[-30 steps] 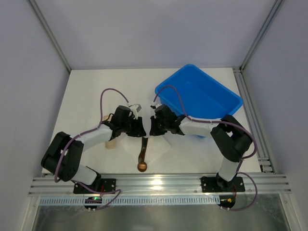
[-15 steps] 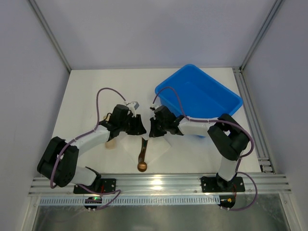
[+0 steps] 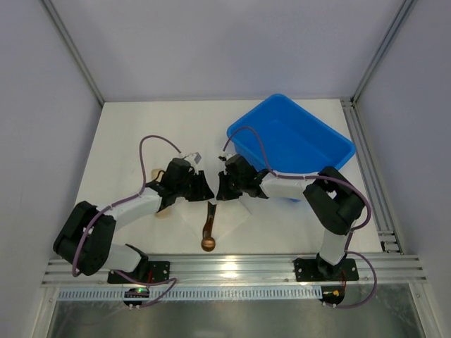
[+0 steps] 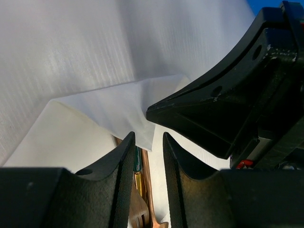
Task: Place the utensils on the paper napkin and roll it up
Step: Roll the napkin at the center of the board.
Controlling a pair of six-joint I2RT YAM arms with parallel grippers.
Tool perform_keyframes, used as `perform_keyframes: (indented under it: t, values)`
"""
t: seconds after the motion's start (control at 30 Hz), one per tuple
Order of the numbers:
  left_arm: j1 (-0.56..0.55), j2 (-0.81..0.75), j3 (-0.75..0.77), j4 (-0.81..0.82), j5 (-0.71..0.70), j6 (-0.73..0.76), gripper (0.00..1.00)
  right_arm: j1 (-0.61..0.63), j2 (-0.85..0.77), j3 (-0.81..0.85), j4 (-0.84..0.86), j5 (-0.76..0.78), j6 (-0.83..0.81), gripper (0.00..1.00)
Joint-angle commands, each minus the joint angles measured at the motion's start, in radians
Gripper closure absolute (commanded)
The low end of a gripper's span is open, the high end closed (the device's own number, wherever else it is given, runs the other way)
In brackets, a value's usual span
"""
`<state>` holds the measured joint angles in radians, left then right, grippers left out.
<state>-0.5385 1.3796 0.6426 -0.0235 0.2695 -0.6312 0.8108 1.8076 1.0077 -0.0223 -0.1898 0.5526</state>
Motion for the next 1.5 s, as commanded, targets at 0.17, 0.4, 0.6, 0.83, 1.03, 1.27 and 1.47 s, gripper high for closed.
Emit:
perform_keyframes:
  t: [0.17, 0.4, 0.6, 0.83, 1.03, 1.27, 1.47]
  values:
    - [-0.026, 0.012, -0.001, 0.028, -0.104, -0.018, 0.72, 0.011, 0.002, -0.006, 0.05, 0.006, 0.009, 0.96]
    - [-0.028, 0.018, -0.011, 0.027, -0.133, -0.028, 0.77, 0.014, 0.004, -0.018, 0.067, -0.008, 0.015, 0.96]
    - [-0.028, 0.051, -0.009, 0.034, -0.159, -0.048, 0.84, 0.018, 0.002, -0.018, 0.067, -0.003, 0.015, 0.96]
    - [-0.028, 0.091, -0.024, 0.05, -0.217, -0.064, 0.94, 0.016, 0.006, -0.017, 0.064, 0.0, 0.012, 0.96]
    - [-0.028, 0.098, -0.047, 0.068, -0.26, -0.071, 0.95, 0.018, 0.007, -0.014, 0.064, -0.003, 0.009, 0.96]
    - [-0.028, 0.116, -0.047, 0.077, -0.251, -0.065, 0.96, 0.016, -0.007, 0.002, 0.05, -0.002, 0.001, 0.96]
    - [-0.028, 0.116, -0.046, 0.073, -0.245, -0.061, 0.96, 0.005, -0.051, 0.031, -0.013, 0.023, -0.029, 0.96]
